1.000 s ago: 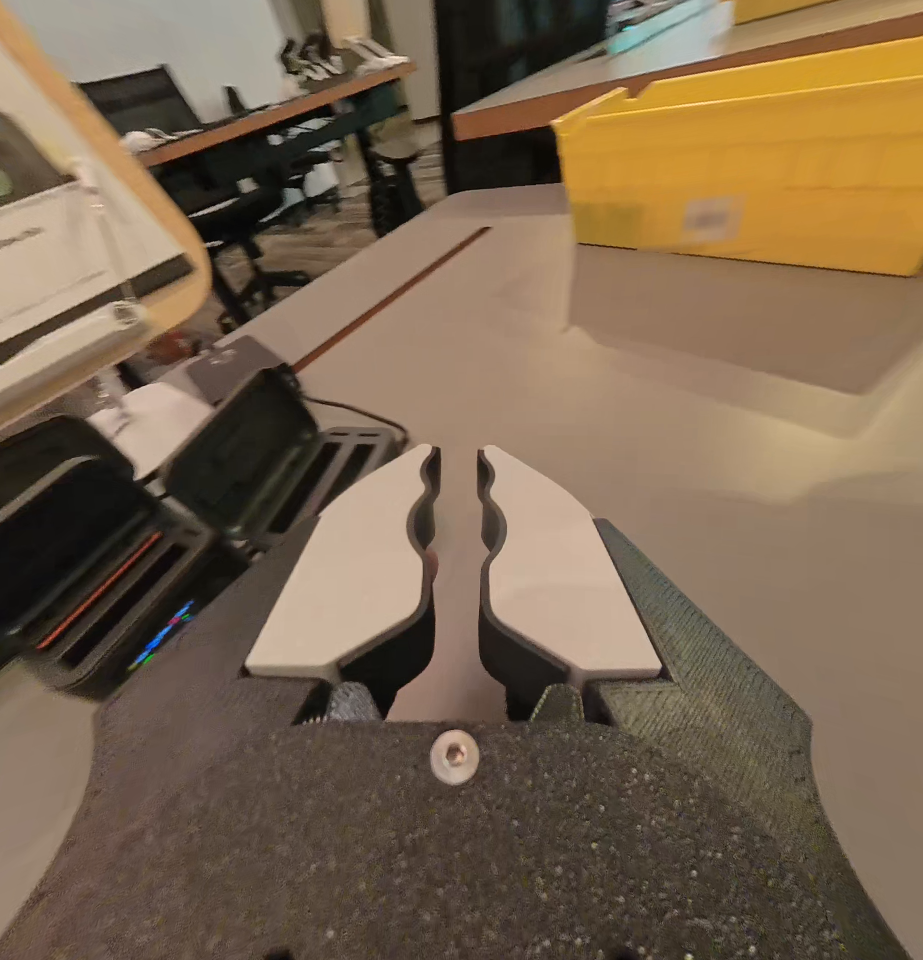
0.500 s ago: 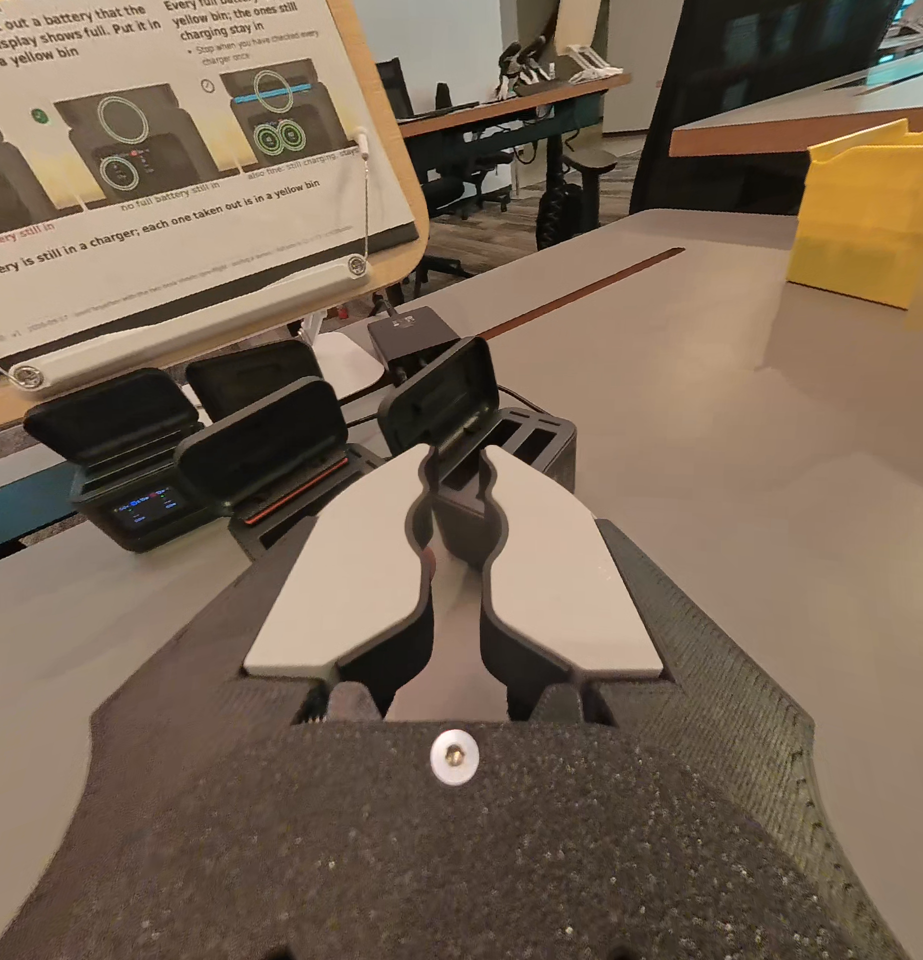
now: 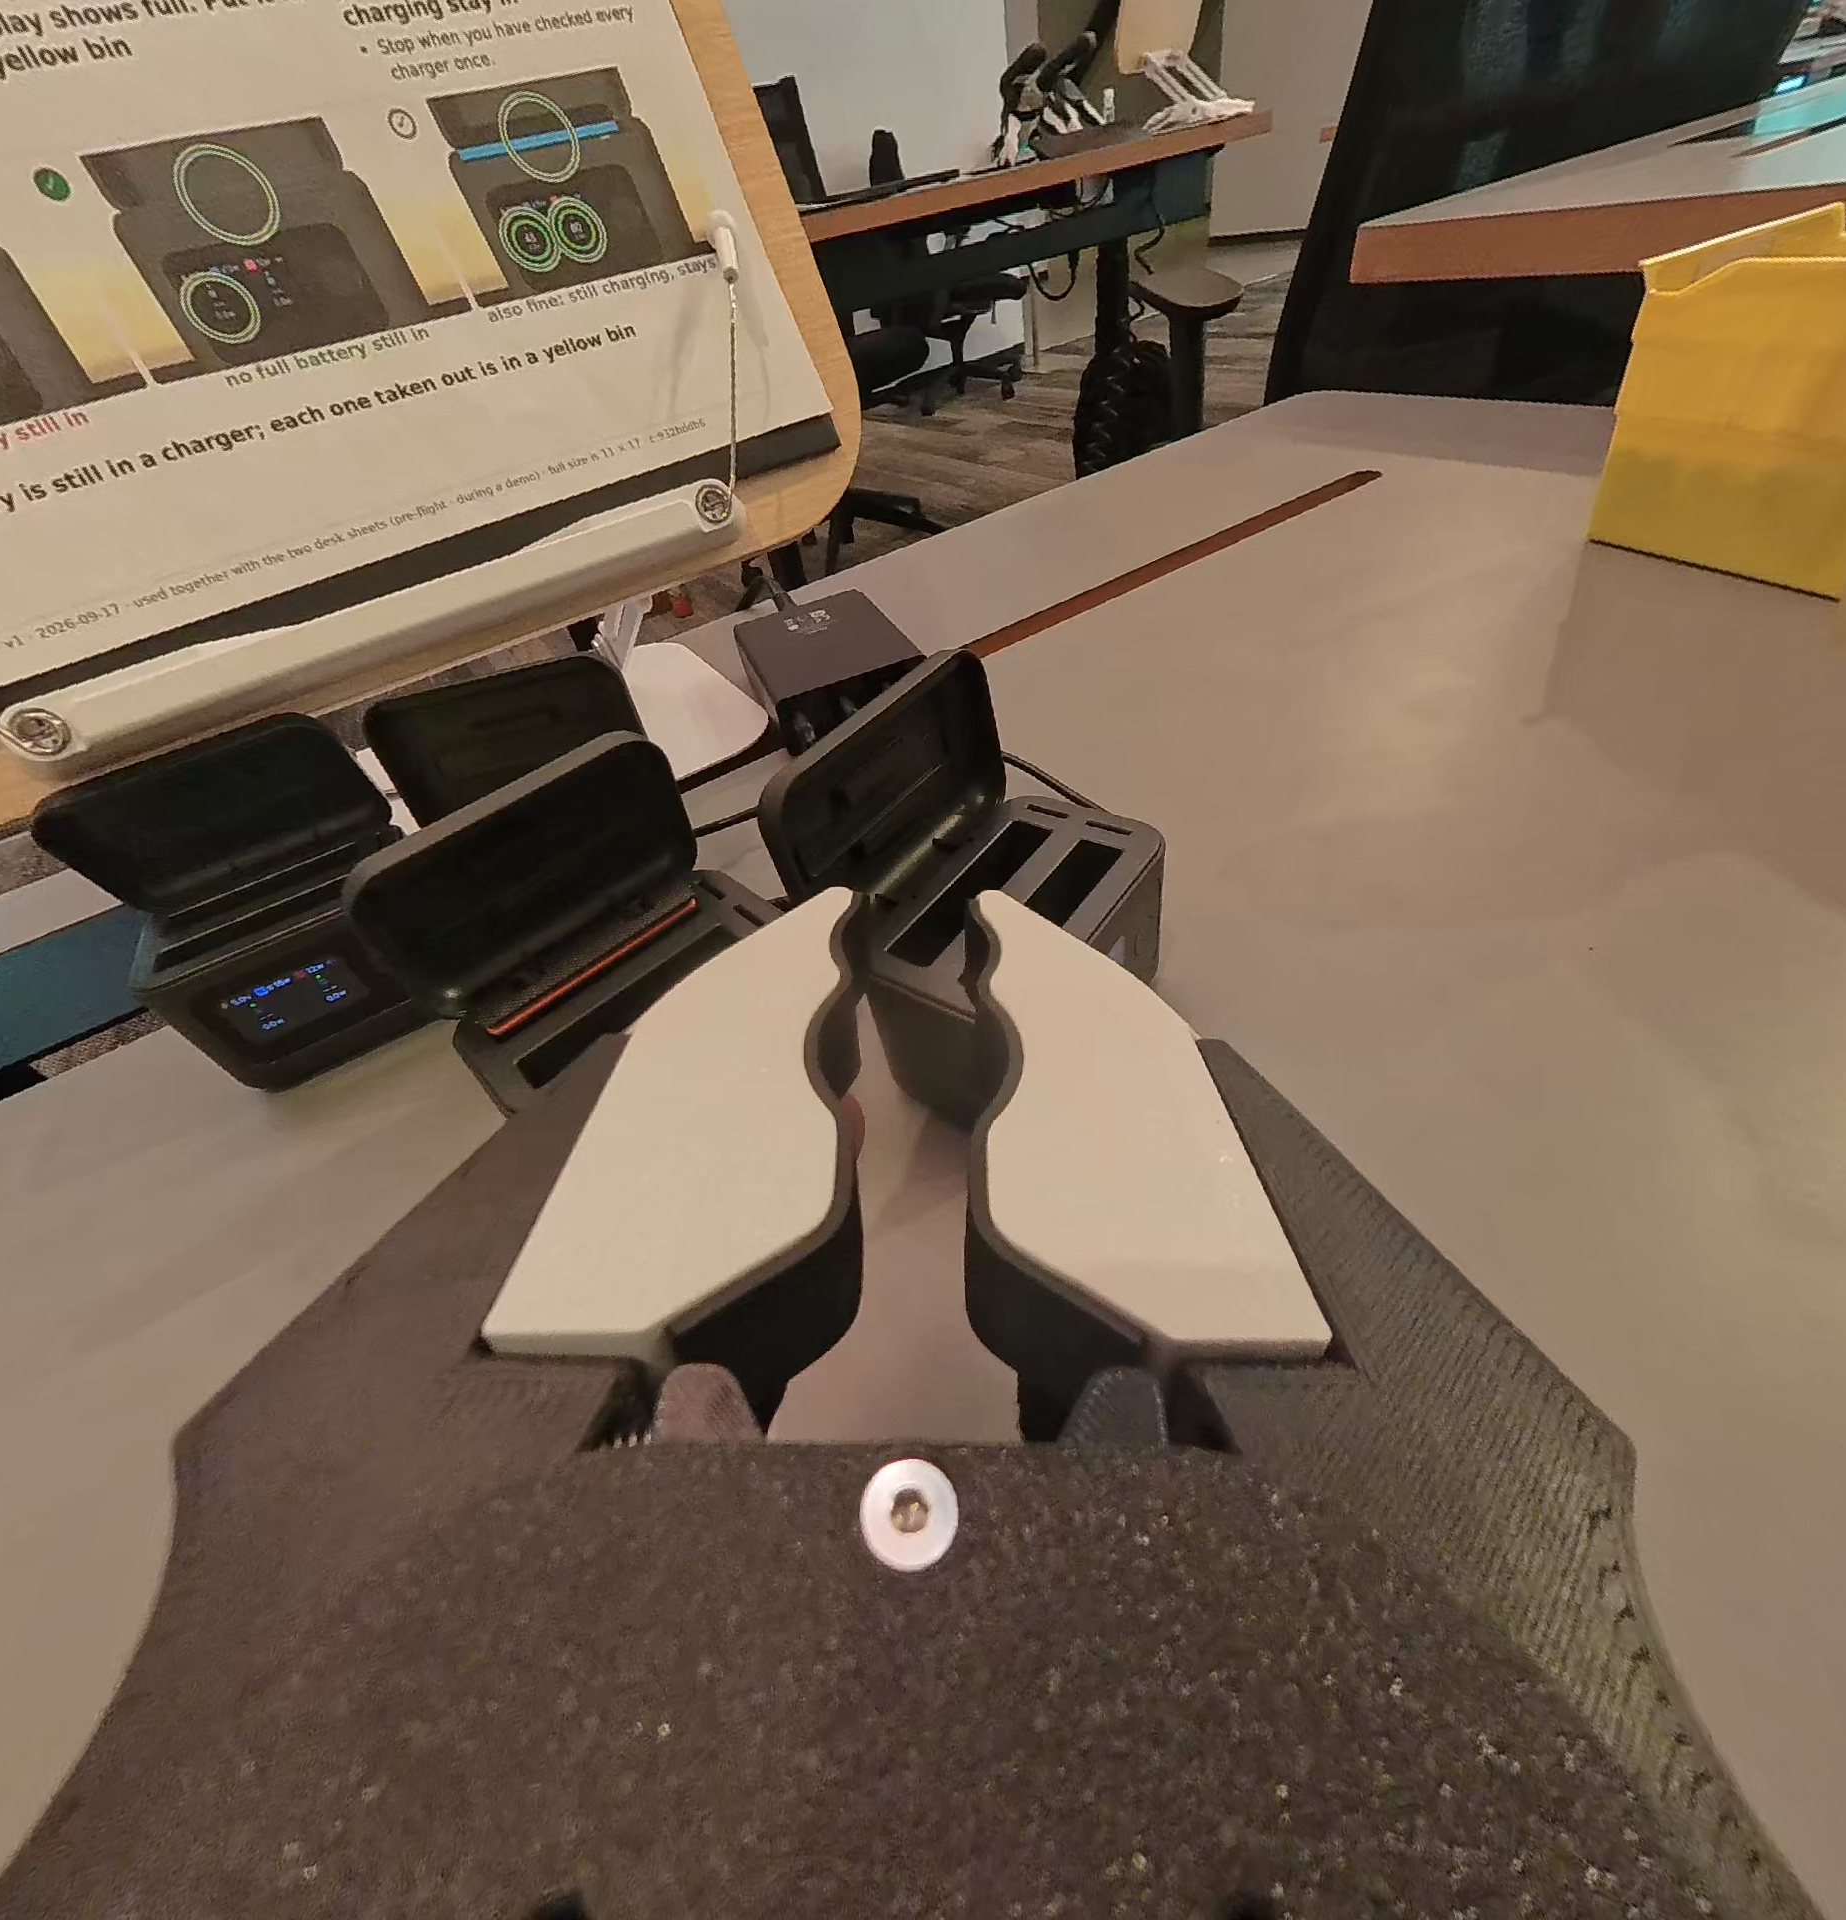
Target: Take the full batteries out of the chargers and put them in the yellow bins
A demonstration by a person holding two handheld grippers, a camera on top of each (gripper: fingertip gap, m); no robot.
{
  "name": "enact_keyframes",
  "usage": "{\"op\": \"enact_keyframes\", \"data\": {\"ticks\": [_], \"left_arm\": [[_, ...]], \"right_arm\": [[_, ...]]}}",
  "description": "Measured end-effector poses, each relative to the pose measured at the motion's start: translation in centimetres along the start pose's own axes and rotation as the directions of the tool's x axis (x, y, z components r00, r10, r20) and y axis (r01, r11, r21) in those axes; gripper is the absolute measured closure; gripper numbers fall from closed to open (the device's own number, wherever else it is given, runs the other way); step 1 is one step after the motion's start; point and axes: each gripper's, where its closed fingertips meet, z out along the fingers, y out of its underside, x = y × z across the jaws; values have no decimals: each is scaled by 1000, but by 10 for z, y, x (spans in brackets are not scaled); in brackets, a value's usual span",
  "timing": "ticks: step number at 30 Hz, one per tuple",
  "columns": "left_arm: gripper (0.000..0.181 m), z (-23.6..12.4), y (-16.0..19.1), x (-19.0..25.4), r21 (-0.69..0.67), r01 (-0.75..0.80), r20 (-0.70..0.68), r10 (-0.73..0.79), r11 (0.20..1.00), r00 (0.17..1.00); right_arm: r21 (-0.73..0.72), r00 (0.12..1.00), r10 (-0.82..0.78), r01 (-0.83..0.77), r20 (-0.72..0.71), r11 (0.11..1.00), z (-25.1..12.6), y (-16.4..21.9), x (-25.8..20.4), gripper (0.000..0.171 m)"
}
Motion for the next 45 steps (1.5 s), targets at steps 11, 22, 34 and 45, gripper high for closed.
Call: {"op": "enact_keyframes", "data": {"ticks": [11,22,34,45], "left_arm": [[163,0,0,1,-1,-21,1,21,1000,1000],[163,0,-1,-3,7,-17,17,17,1000,1000],[177,-4,-5,-18,16,12,71,-13,1000,997],[181,-6,-2,-44,7,56,135,-56,998,989]], "right_arm": [[-8,999,4,-4,-34,1000,-6,1,2,154],[135,974,123,-98,-188,986,-65,-20,34,152],[844,837,525,-167,-151,509,-220,-235,24,166],[857,734,652,-447,187,256,-97,-331,-52,143]]}}
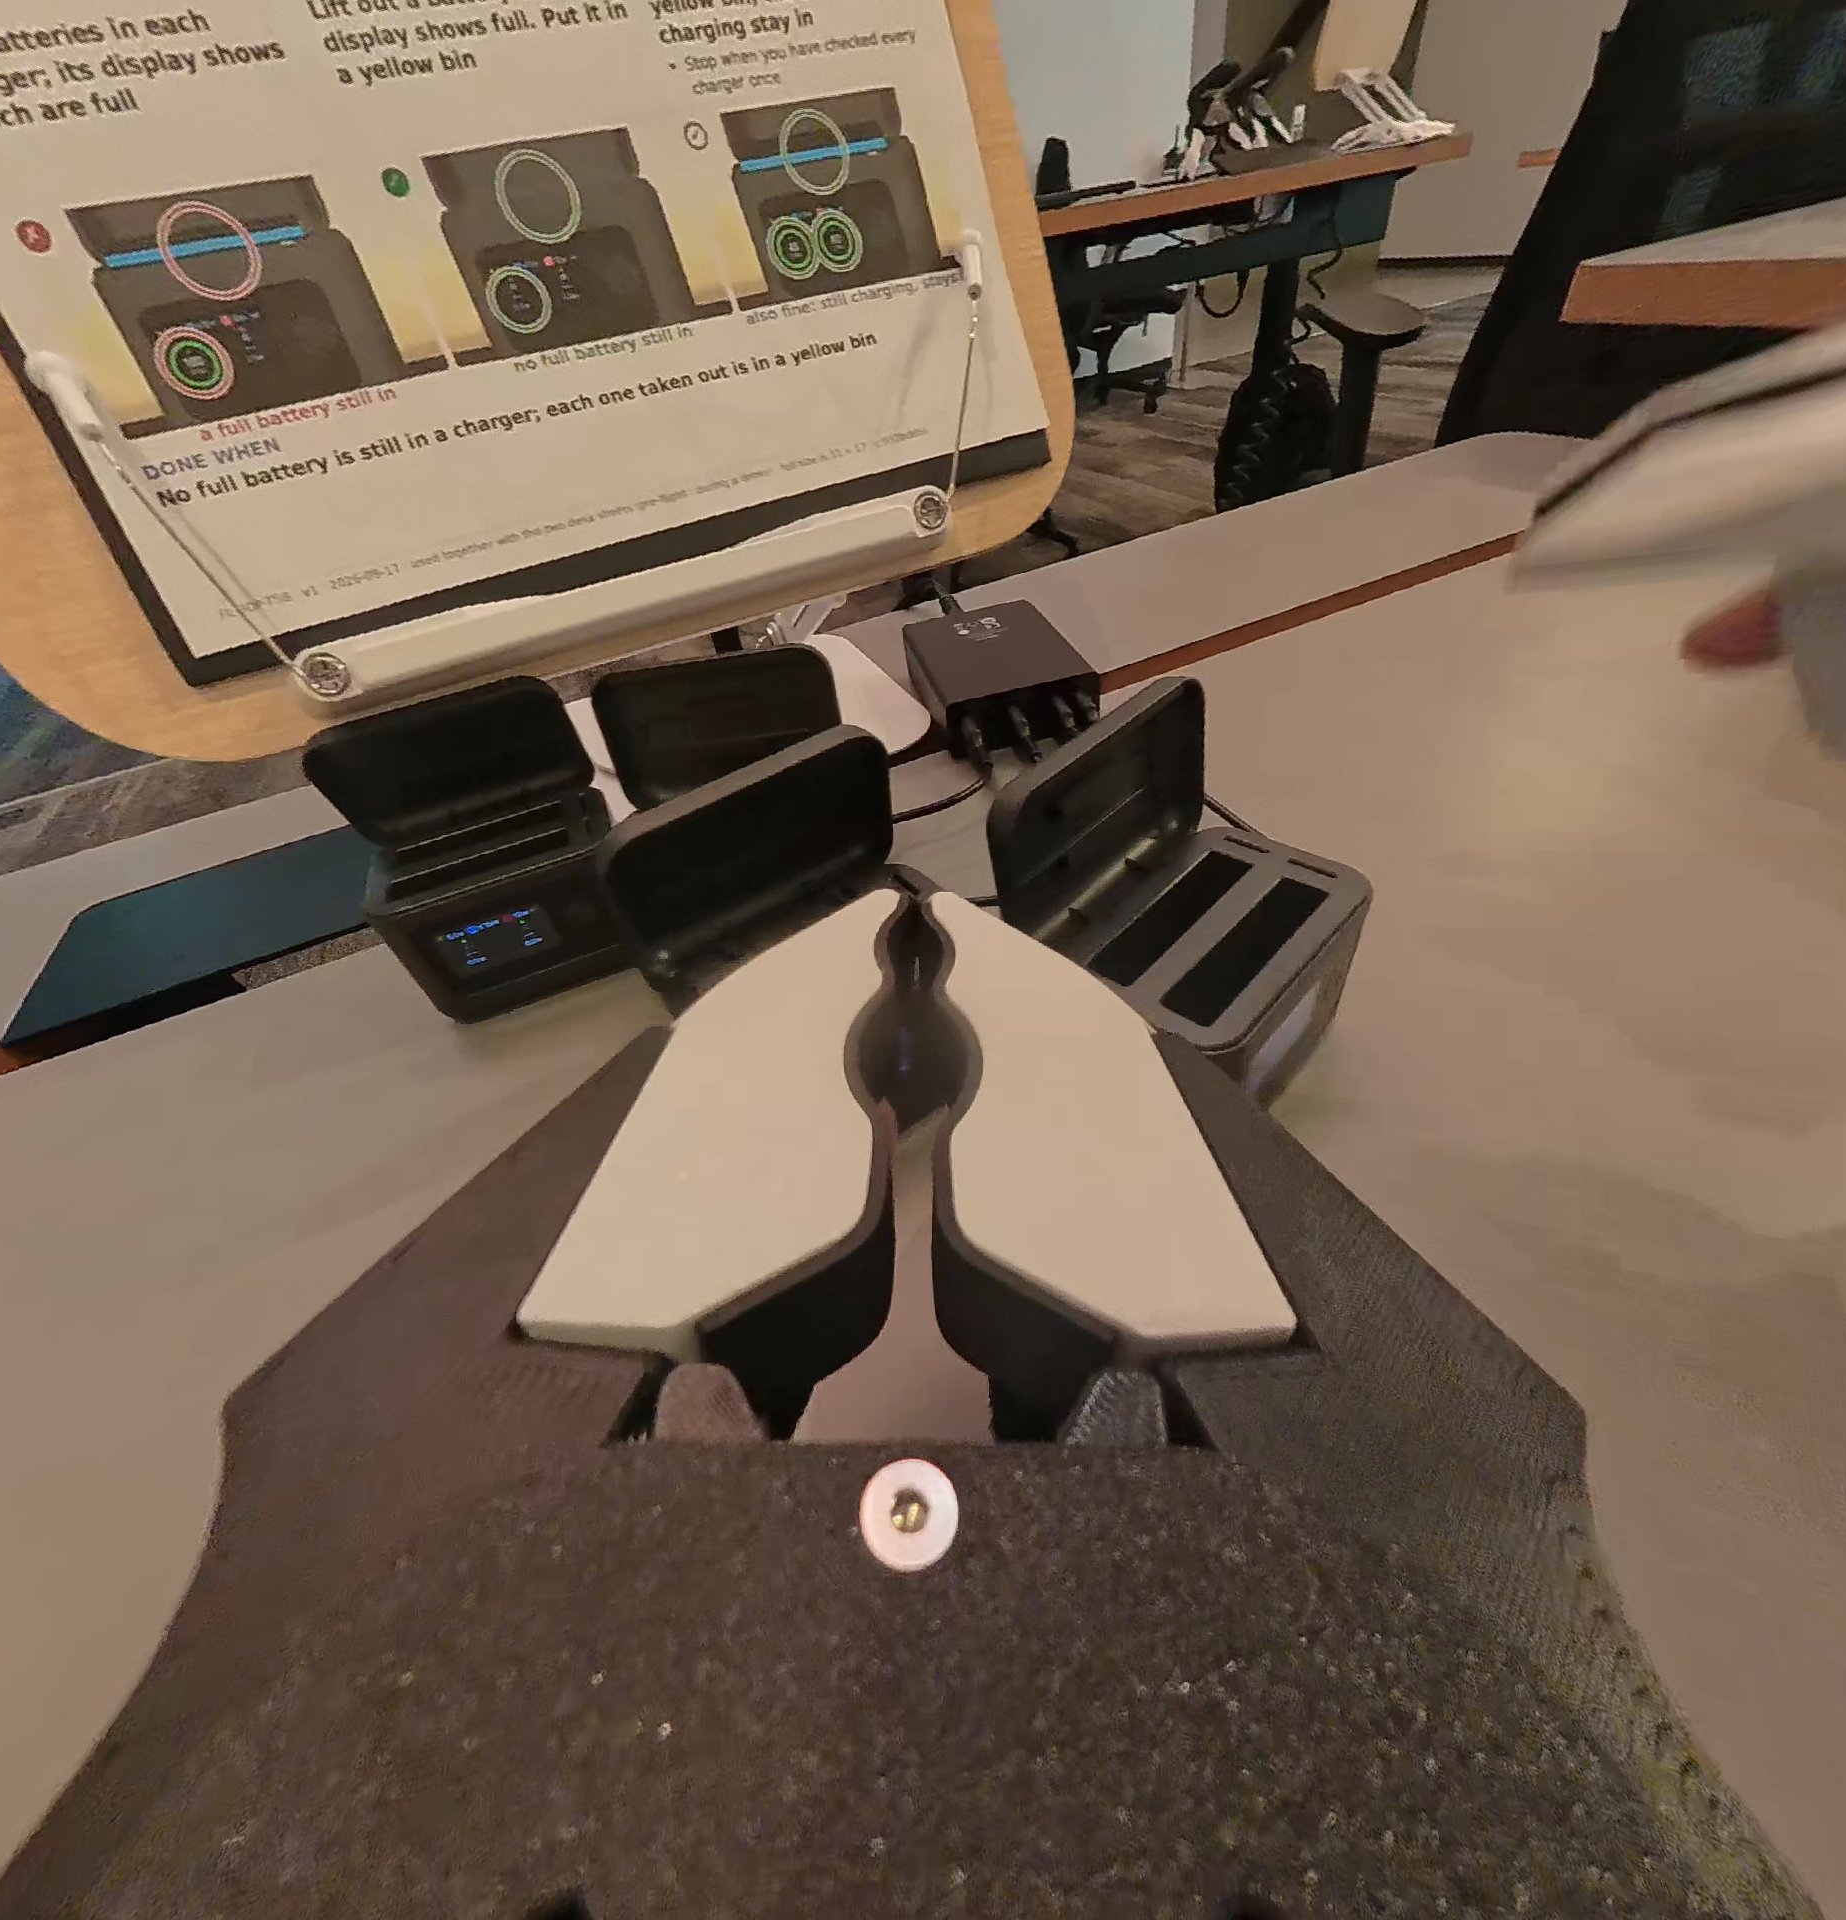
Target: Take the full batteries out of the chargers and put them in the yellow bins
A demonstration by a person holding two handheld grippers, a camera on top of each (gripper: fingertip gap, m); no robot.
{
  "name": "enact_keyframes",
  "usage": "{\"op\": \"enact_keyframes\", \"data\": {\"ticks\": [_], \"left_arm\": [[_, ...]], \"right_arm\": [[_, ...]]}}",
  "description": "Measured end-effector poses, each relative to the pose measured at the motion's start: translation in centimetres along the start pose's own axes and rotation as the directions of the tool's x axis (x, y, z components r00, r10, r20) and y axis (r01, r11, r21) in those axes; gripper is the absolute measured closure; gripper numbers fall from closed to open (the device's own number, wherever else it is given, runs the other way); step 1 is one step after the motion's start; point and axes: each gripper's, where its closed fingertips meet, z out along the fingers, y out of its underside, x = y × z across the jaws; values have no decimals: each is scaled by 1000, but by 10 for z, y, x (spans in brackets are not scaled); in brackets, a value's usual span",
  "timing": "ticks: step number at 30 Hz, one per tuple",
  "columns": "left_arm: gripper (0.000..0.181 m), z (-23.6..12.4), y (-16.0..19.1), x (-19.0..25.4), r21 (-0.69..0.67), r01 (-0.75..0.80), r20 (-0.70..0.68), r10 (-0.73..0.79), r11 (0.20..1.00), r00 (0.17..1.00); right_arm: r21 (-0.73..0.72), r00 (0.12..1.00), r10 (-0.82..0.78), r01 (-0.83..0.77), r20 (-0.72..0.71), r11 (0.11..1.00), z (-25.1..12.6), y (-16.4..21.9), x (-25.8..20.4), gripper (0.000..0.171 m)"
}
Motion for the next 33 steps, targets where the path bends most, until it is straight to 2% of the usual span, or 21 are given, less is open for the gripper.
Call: {"op": "enact_keyframes", "data": {"ticks": [3,4,5,8,10,11,12,13,17,25,28,29,31,33], "left_arm": [[181,1,1,-8,-4,11,20,-11,1000,1000],[181,1,2,-10,-6,16,26,-16,1000,1000],[181,1,2,-13,-5,20,33,-20,1000,999],[181,2,3,-20,-4,29,51,-29,1000,998],[181,2,4,-23,-6,36,58,-36,999,998],[181,2,4,-24,-7,38,61,-37,999,997],[181,2,5,-25,-8,37,63,-37,999,997],[181,2,5,-25,-9,35,64,-35,999,997],[181,2,4,-26,-2,28,69,-28,1000,997],[181,2,5,-31,-6,33,83,-33,999,996],[181,2,6,-35,-11,38,91,-37,999,995],[181,3,7,-36,-16,41,94,-39,999,995],[181,3,10,-39,-26,46,104,-43,999,994],[180,4,12,-42,-37,56,115,-52,998,992]], "right_arm": [[-93,999,33,-34,-7,995,19,45,-12,82],[-128,1000,27,-27,-1,991,25,56,-17,70],[-156,1000,15,-14,1,988,30,65,-23,59],[-219,1000,-19,20,6,975,45,78,-42,50],[-273,999,-30,33,13,961,58,85,-54,49],[-288,999,-41,43,14,957,64,87,-58,55],[-299,998,-61,58,-1,952,67,87,-58,64],[-304,997,-82,73,-17,950,69,86,-56,82],[-307,996,-62,40,-63,951,69,82,-38,83],[-242,967,66,-127,-247,962,48,79,51,85],[-215,954,52,-119,-294,969,43,74,74,98],[-211,954,42,-109,-296,971,42,73,78,117],[-216,949,19,-90,-313,972,42,74,85,119],[-228,958,34,-102,-285,968,45,79,83,111]]}}
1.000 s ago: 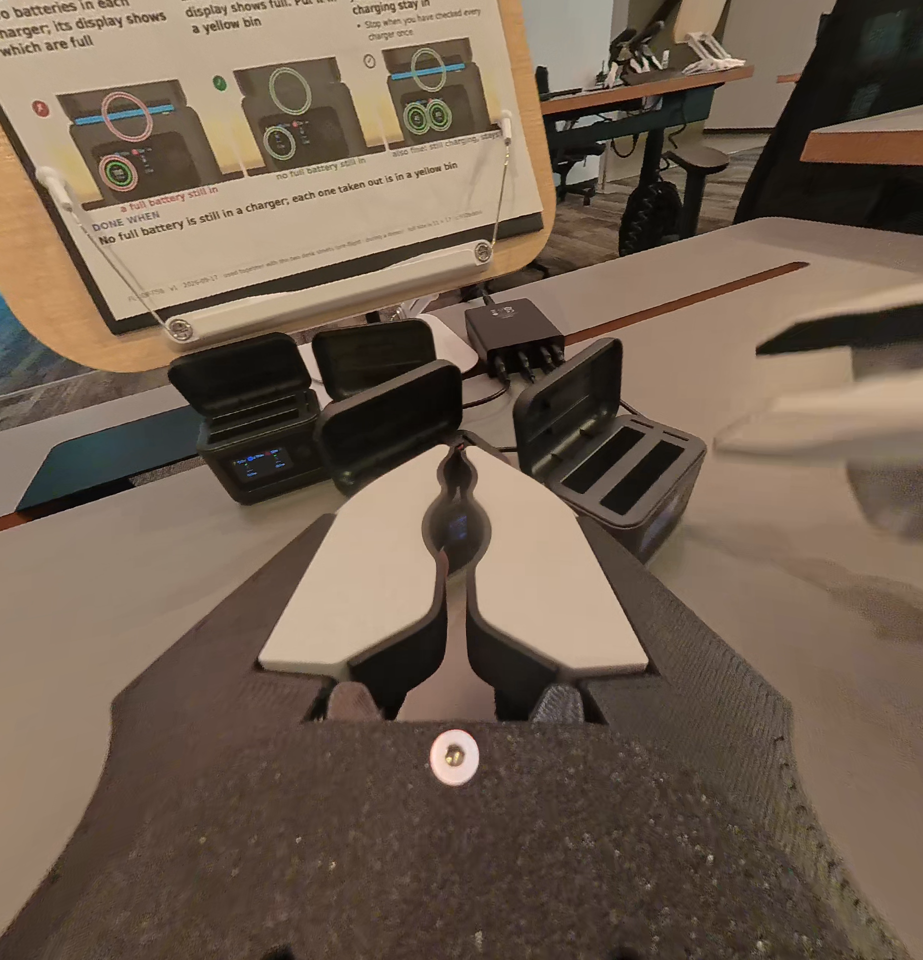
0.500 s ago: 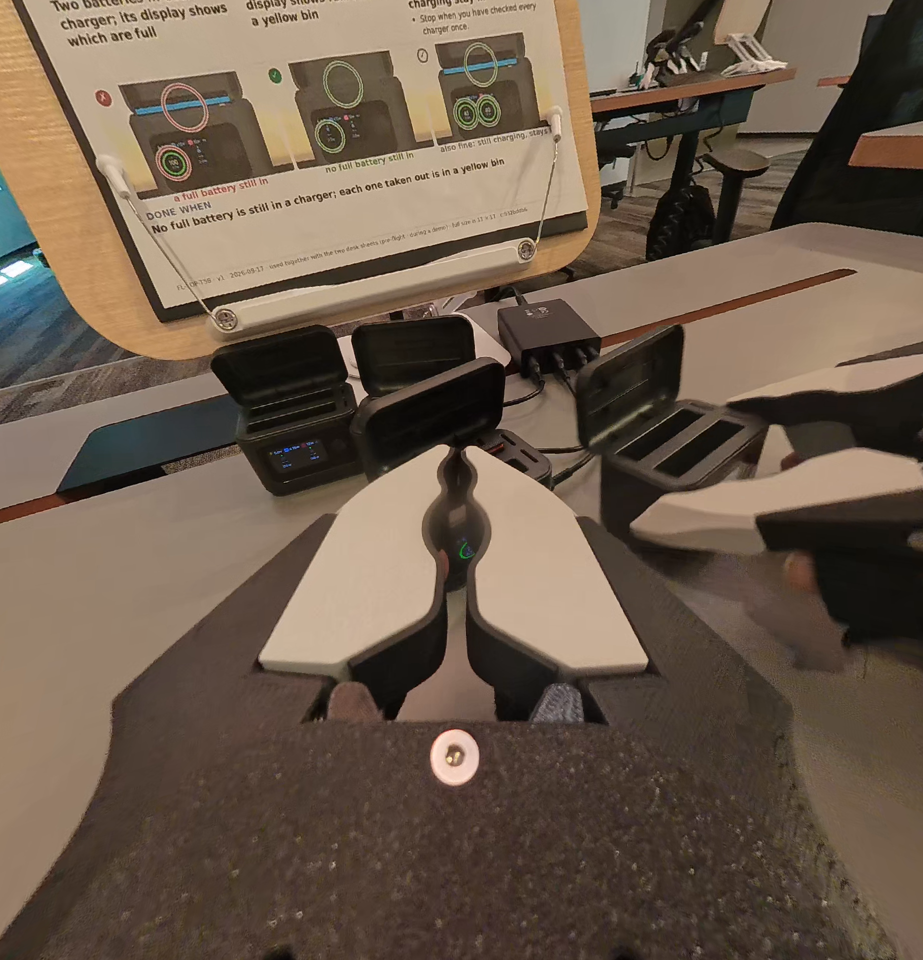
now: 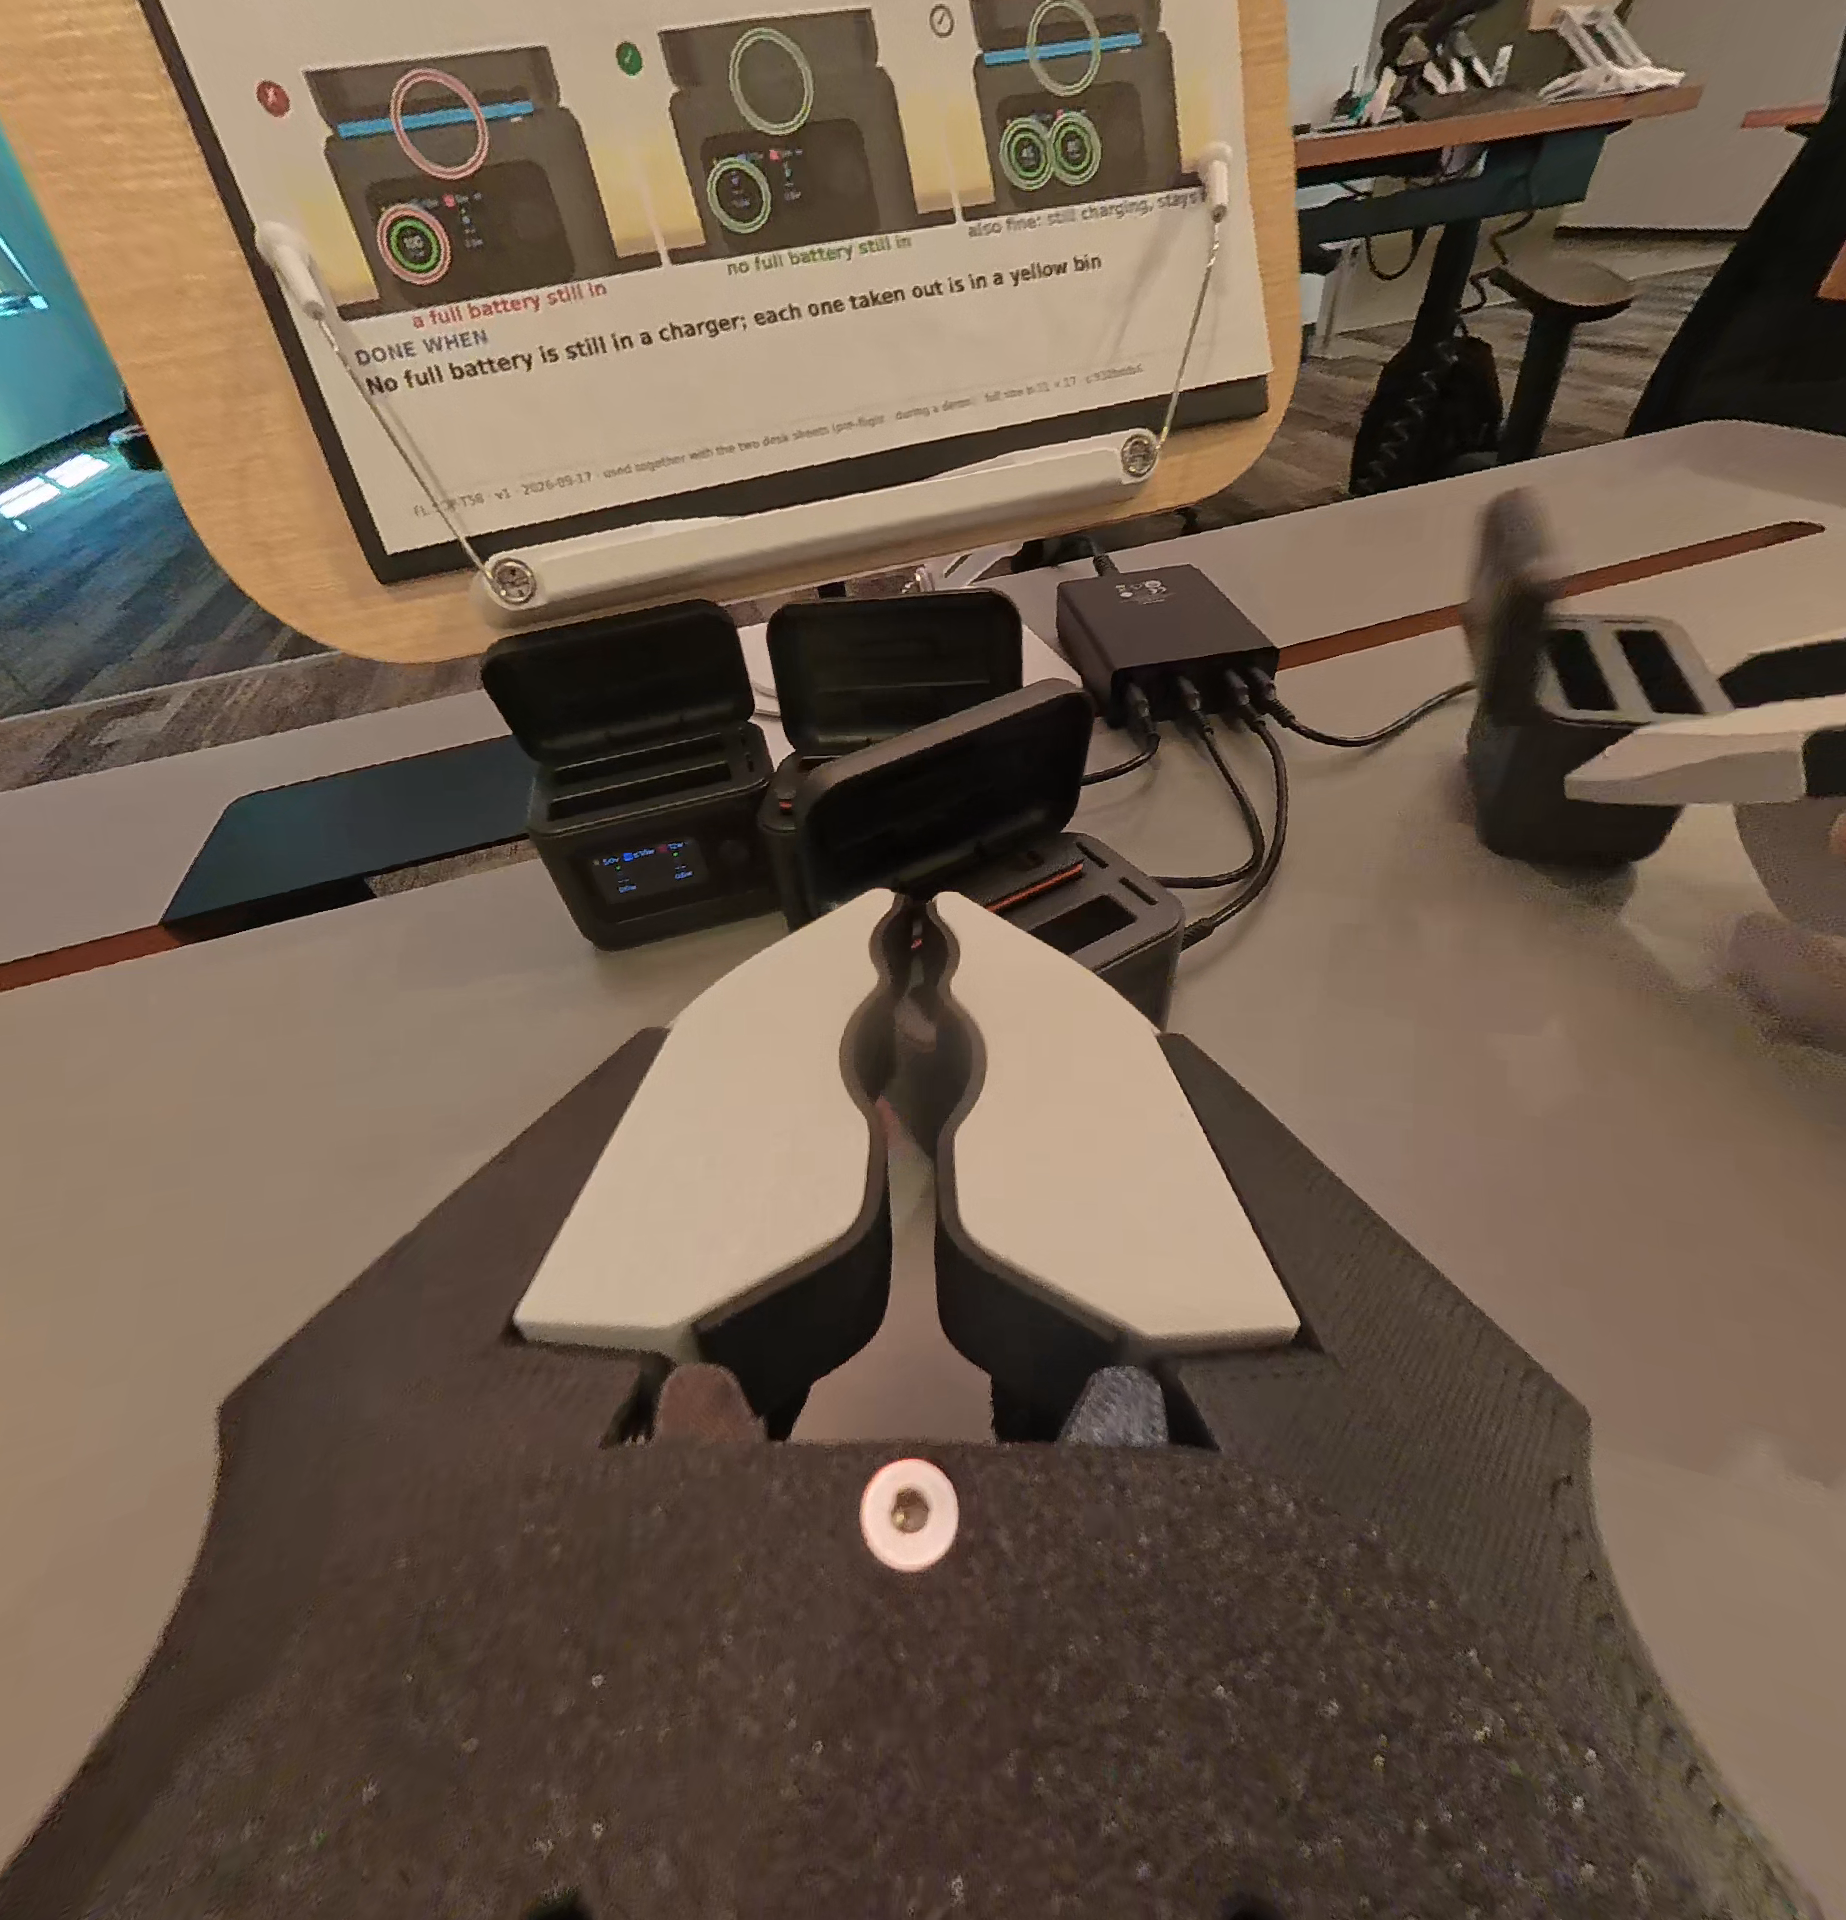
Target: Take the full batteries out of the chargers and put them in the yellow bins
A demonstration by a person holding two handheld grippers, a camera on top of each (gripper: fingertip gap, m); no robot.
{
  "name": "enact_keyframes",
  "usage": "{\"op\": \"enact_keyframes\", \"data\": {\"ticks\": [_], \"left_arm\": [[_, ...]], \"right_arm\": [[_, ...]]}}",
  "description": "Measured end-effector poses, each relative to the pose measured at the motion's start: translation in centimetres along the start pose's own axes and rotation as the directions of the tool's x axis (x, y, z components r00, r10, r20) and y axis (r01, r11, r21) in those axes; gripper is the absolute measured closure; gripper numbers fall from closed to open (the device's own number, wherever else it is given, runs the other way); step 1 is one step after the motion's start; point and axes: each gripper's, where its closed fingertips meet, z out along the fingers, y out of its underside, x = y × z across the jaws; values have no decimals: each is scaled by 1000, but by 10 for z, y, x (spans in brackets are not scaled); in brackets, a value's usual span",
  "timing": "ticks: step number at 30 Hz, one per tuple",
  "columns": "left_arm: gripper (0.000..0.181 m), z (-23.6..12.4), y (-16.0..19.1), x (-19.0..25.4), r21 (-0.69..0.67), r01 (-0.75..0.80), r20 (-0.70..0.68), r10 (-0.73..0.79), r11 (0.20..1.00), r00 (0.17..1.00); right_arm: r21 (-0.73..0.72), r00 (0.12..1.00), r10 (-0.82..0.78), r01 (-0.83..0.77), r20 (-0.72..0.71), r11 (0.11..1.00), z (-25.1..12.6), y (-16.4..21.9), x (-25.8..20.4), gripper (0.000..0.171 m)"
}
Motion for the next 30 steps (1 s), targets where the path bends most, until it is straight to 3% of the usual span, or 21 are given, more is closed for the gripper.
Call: {"op": "enact_keyframes", "data": {"ticks": [9,16,18,24,30], "left_arm": [[171,3,7,-18,-34,62,42,-61,997,997],[113,14,25,-1,-154,108,-93,-123,982,988],[108,15,27,2,-169,86,-104,-105,982,989],[113,11,16,-13,-113,123,-42,-129,986,991],[117,6,8,-37,-53,147,52,-144,988,988]], "right_arm": [[5,1000,3,-3,21,1000,-3,3,-3,104],[200,987,-125,102,105,974,-44,-38,-51,82],[199,968,-174,137,179,970,-45,-37,-81,75],[79,923,-259,247,283,966,-7,-5,-161,55],[5,937,-251,257,243,966,30,-5,-198,52]]}}
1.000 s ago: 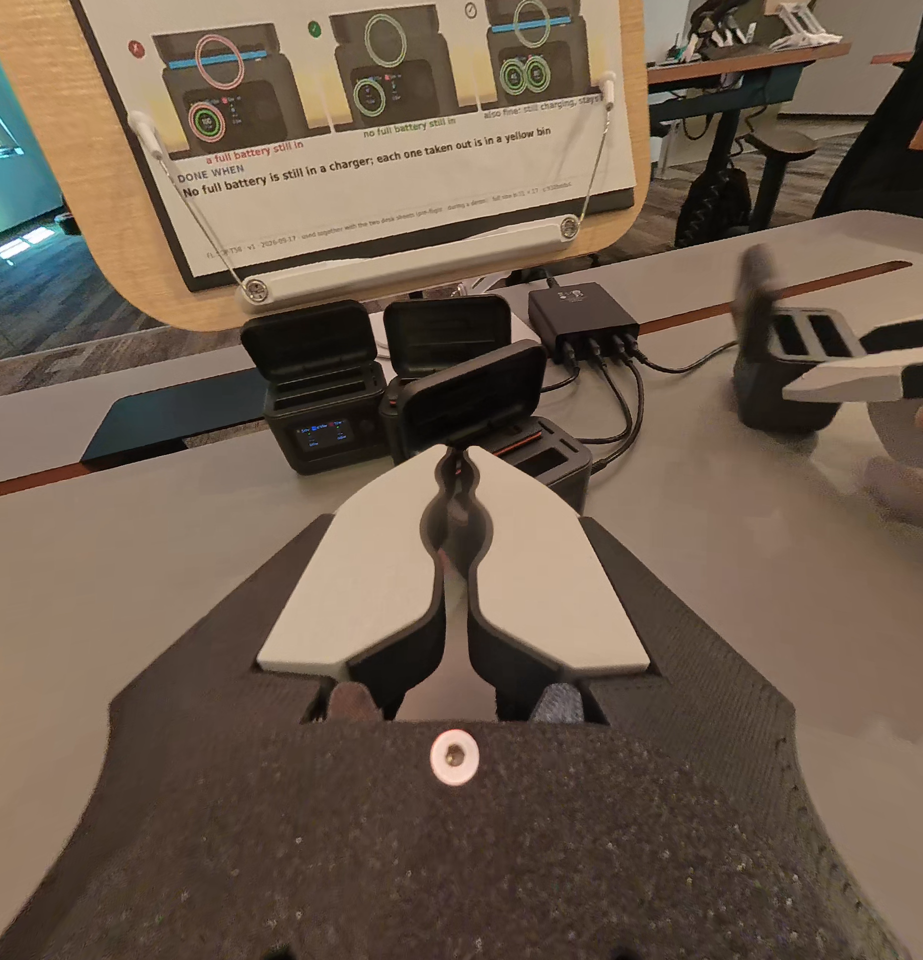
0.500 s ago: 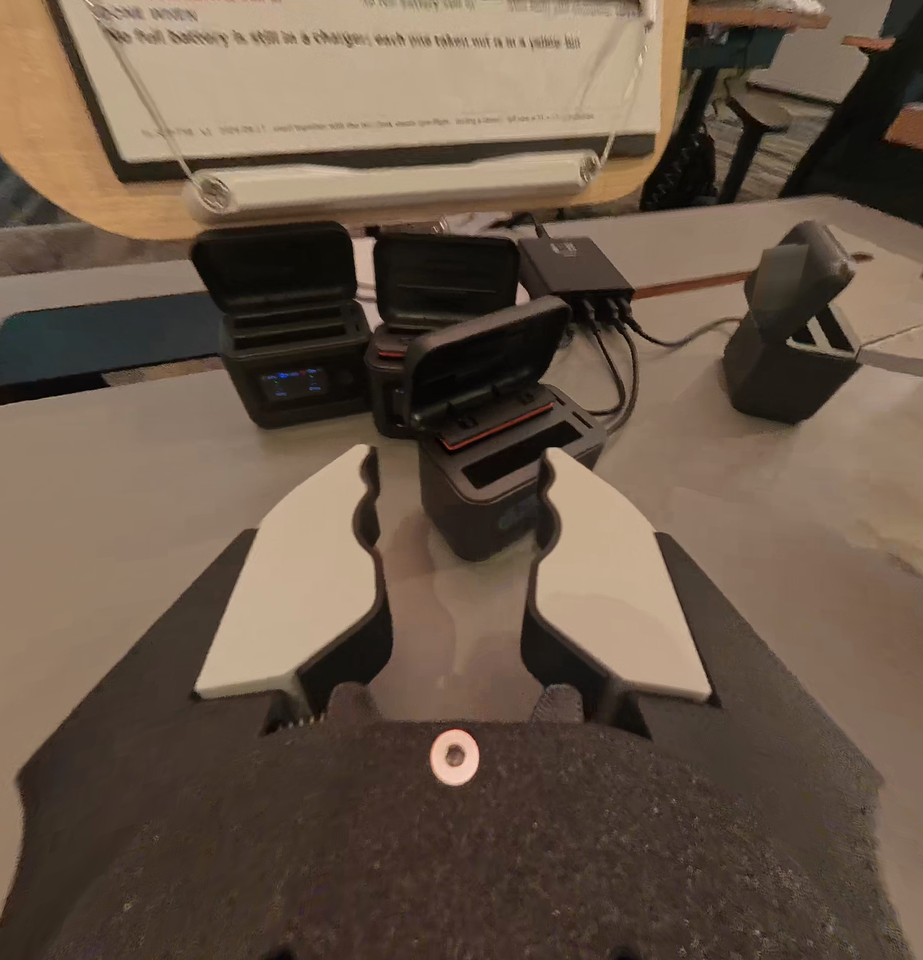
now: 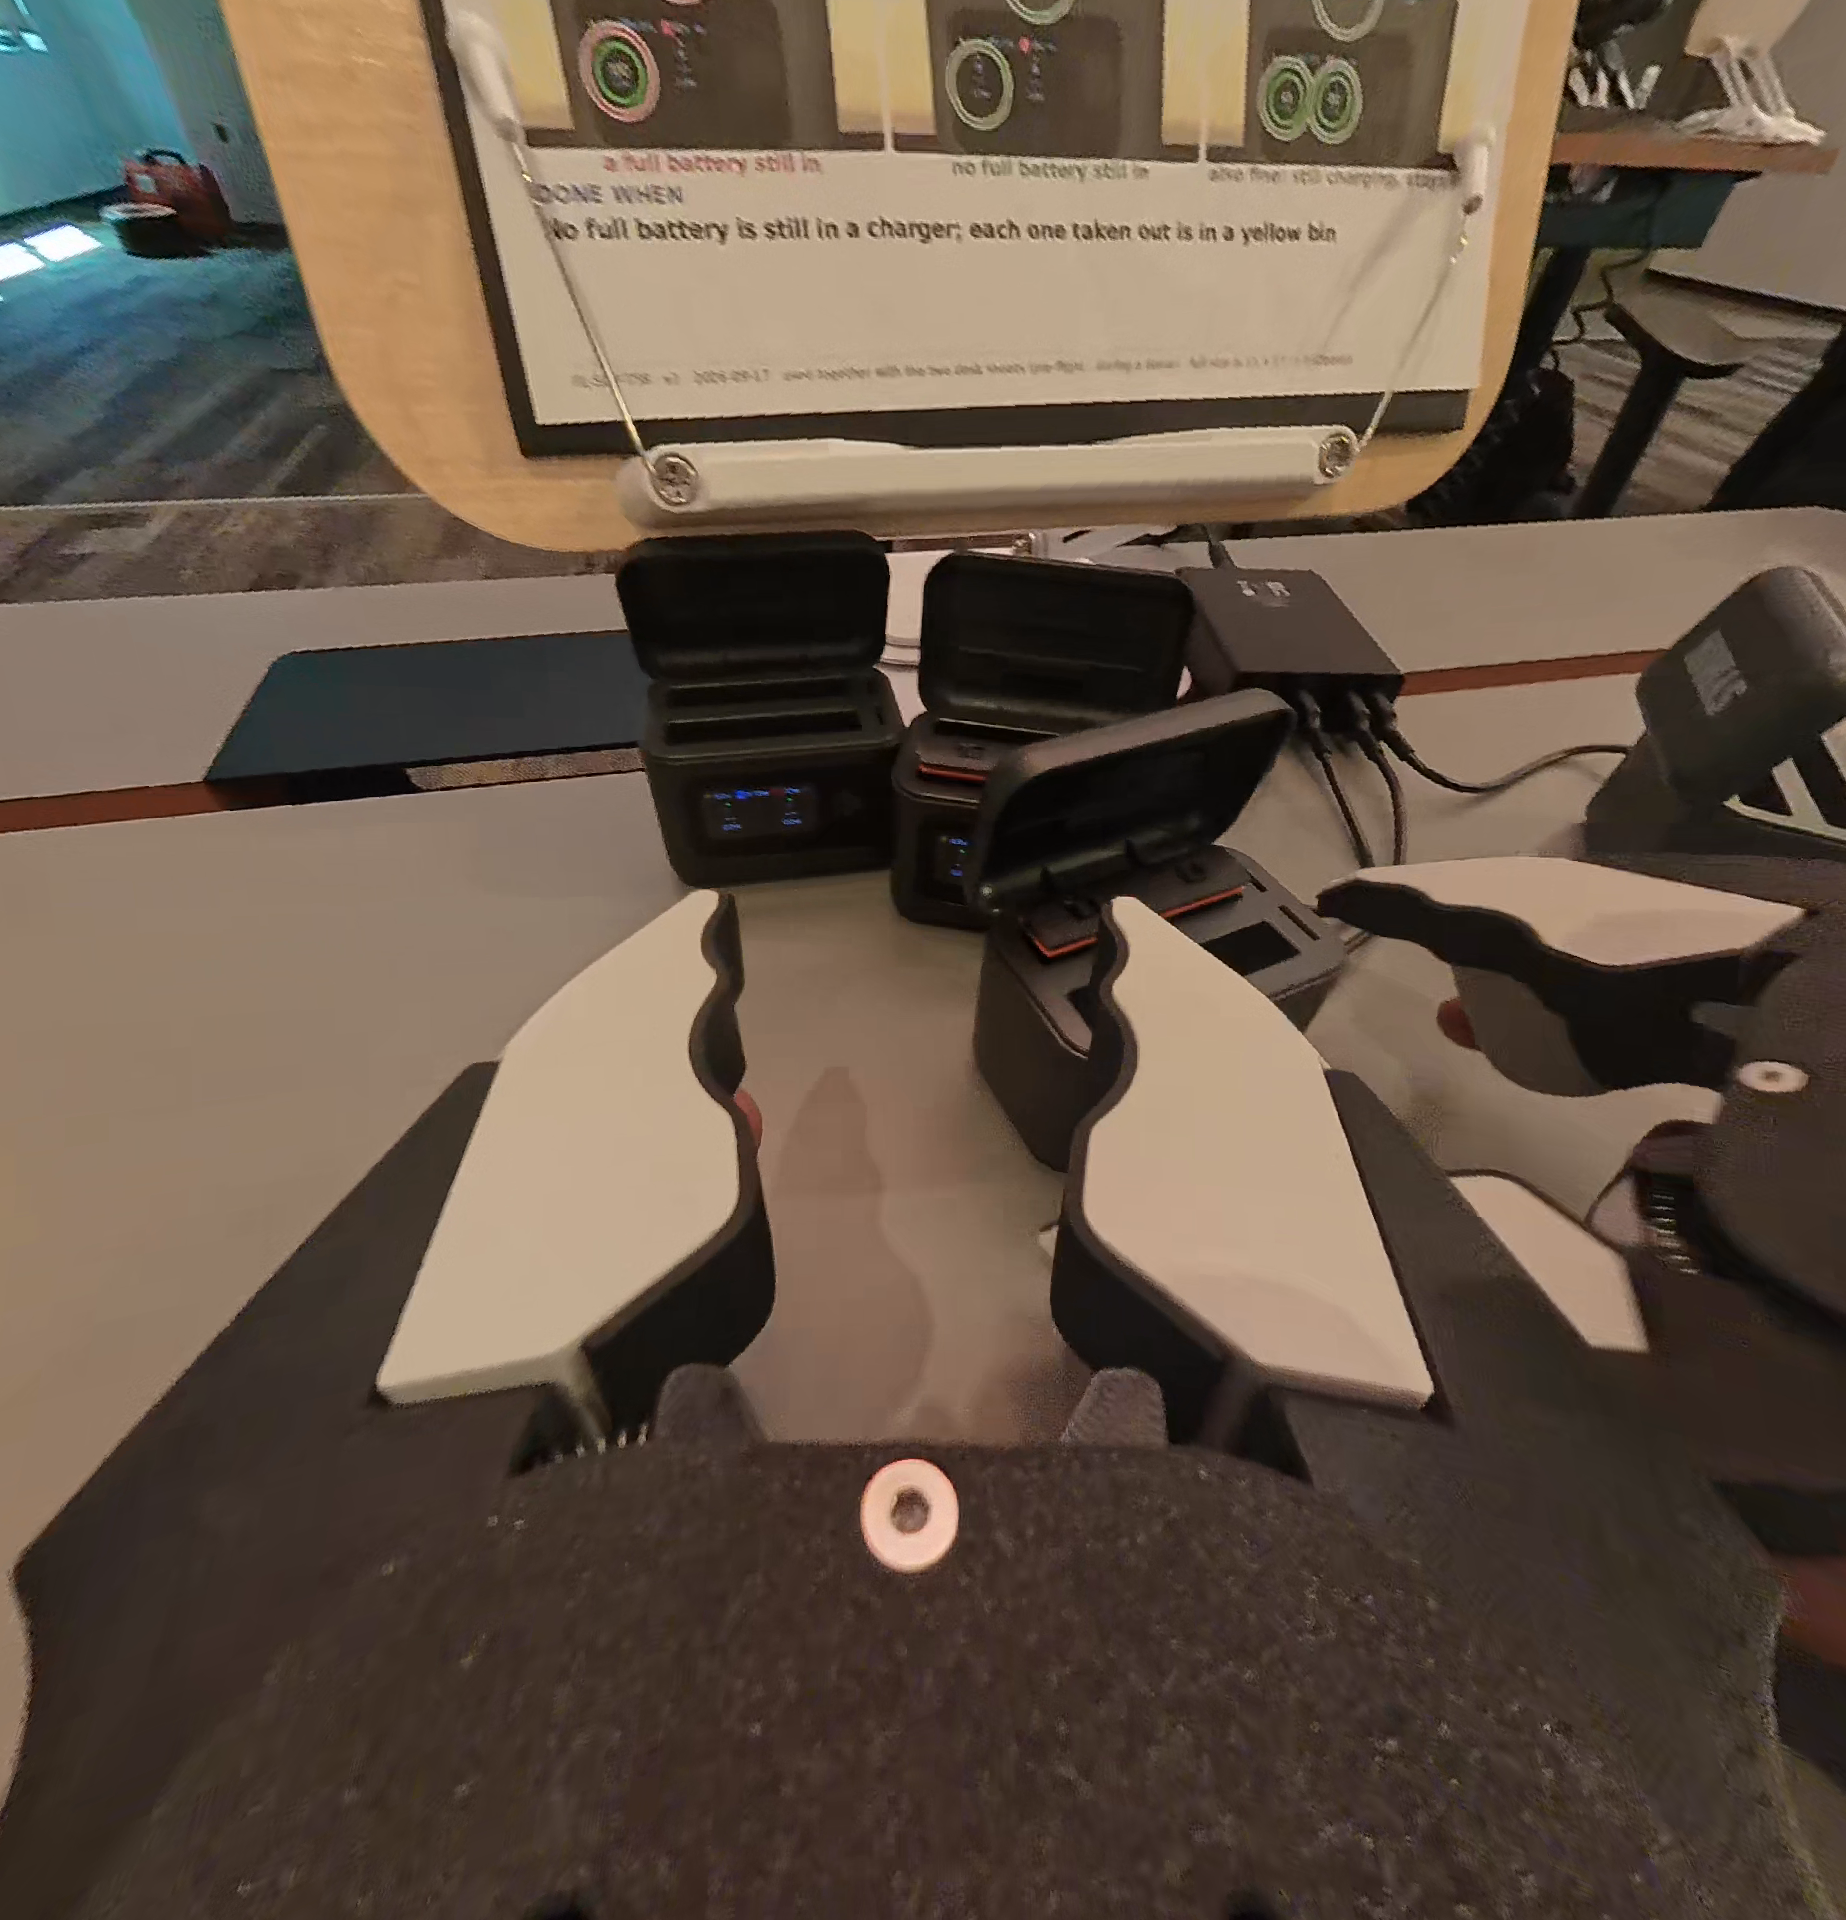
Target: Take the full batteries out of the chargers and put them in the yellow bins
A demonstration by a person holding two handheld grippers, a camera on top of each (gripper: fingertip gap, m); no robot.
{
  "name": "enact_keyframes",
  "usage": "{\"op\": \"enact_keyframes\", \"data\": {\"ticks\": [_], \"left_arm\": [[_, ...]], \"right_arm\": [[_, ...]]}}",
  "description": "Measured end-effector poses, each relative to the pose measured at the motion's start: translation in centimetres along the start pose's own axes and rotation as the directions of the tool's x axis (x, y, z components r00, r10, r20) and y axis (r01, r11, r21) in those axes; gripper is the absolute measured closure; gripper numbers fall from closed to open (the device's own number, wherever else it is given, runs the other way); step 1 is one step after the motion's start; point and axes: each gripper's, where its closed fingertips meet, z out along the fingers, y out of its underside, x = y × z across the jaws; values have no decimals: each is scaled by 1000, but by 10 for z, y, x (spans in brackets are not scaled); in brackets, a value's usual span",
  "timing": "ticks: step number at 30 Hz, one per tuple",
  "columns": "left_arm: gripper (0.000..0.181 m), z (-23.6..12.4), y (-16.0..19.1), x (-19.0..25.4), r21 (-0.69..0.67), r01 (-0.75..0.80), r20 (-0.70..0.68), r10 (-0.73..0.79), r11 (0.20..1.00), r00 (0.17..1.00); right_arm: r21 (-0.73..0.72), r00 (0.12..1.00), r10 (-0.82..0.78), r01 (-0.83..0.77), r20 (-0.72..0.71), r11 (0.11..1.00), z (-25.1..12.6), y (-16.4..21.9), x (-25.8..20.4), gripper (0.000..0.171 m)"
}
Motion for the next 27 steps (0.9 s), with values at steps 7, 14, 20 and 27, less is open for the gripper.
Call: {"op": "enact_keyframes", "data": {"ticks": [7,14,20,27], "left_arm": [[120,-3,-5,-6,33,-25,47,24,999,999],[122,-3,-8,-6,46,-36,47,34,998,998],[123,-2,-5,-2,29,-54,31,53,998,998],[117,11,18,9,-79,-135,-26,134,988,991]], "right_arm": [[-48,993,76,-80,-90,996,22,-8,1,77],[-14,981,152,-155,-119,988,-3,3,31,79],[11,951,227,-230,-207,973,-25,20,79,78],[-60,935,279,-298,-220,953,-23,42,99,76]]}}
